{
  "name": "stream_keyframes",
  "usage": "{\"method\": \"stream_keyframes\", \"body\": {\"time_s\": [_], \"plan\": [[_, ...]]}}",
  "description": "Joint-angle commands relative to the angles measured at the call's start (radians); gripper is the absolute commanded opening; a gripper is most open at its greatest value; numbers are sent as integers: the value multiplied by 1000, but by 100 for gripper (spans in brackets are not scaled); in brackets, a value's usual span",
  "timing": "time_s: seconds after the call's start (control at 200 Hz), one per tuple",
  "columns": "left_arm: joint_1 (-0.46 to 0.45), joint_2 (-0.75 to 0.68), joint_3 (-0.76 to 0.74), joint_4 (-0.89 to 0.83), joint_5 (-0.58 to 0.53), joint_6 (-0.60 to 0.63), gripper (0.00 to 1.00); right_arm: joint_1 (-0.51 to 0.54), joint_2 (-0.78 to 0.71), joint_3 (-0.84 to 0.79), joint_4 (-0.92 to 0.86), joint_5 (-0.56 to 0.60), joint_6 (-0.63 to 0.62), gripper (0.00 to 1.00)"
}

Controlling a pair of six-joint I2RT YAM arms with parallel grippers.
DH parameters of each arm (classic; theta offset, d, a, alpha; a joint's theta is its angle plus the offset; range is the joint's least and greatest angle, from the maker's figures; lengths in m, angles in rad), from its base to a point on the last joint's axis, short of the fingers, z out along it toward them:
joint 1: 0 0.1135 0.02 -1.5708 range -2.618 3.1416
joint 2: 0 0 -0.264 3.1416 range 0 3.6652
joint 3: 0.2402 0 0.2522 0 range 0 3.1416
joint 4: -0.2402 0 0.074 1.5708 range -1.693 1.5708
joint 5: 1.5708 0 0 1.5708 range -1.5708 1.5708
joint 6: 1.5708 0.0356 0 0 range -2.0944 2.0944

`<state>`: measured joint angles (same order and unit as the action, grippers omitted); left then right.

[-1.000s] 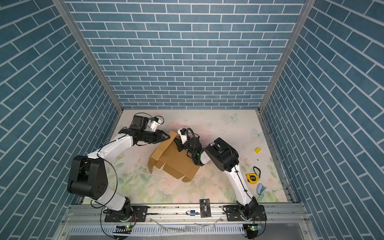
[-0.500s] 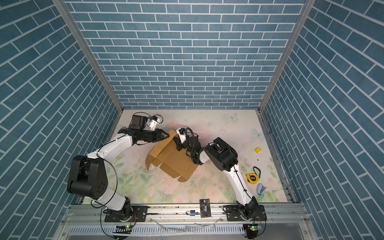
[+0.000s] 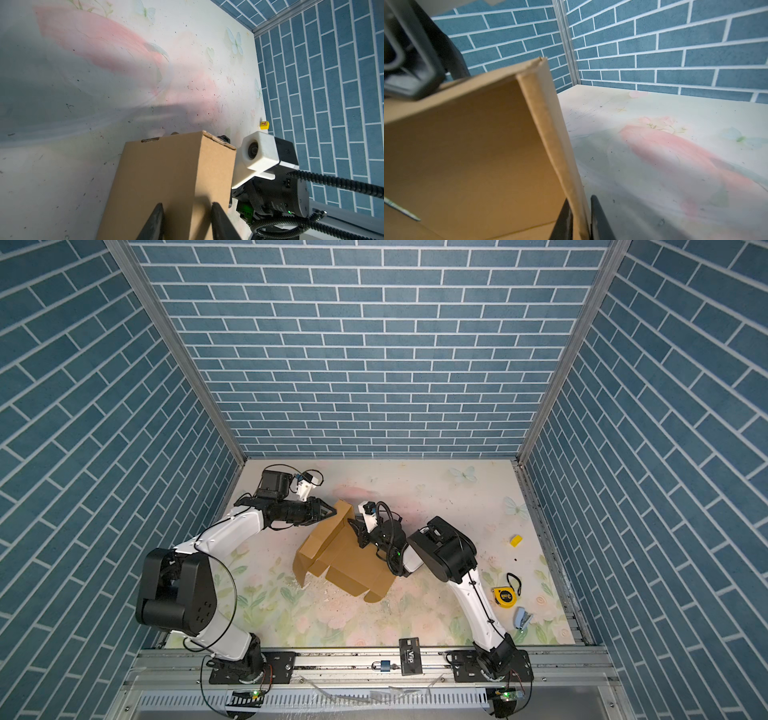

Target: Fold the paper box

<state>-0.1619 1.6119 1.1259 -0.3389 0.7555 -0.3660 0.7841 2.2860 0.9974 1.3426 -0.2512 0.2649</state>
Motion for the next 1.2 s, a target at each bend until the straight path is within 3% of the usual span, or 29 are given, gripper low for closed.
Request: {"method": "stream_keyframes", "body": {"time_s": [0.0,0.225,0.385,0.765,0.89,1.035,1.195], "plan": [[-2,33,-10,-22,16,-30,38,13,-79,-35,35,-43,-4,15],[-2,29,-26,5,49,-45,38,12,-114,-37,-3,-61,-19,18],[-2,25,-36,13,38,-38,38,12,-24,15,28,-13,-5,20],[-2,25,-41,32,48,-52,38,12,62,109,-25,-50,-33,20],[-2,30,-38,18,39,-51,38,12,82,101,3,-49,-19,15],[-2,26,-49,42,49,-58,38,12,61,101,-31,-57,-49,2],[-2,31,-25,6,35,-58,38,12,70,92,-20,-65,-26,10]]}}
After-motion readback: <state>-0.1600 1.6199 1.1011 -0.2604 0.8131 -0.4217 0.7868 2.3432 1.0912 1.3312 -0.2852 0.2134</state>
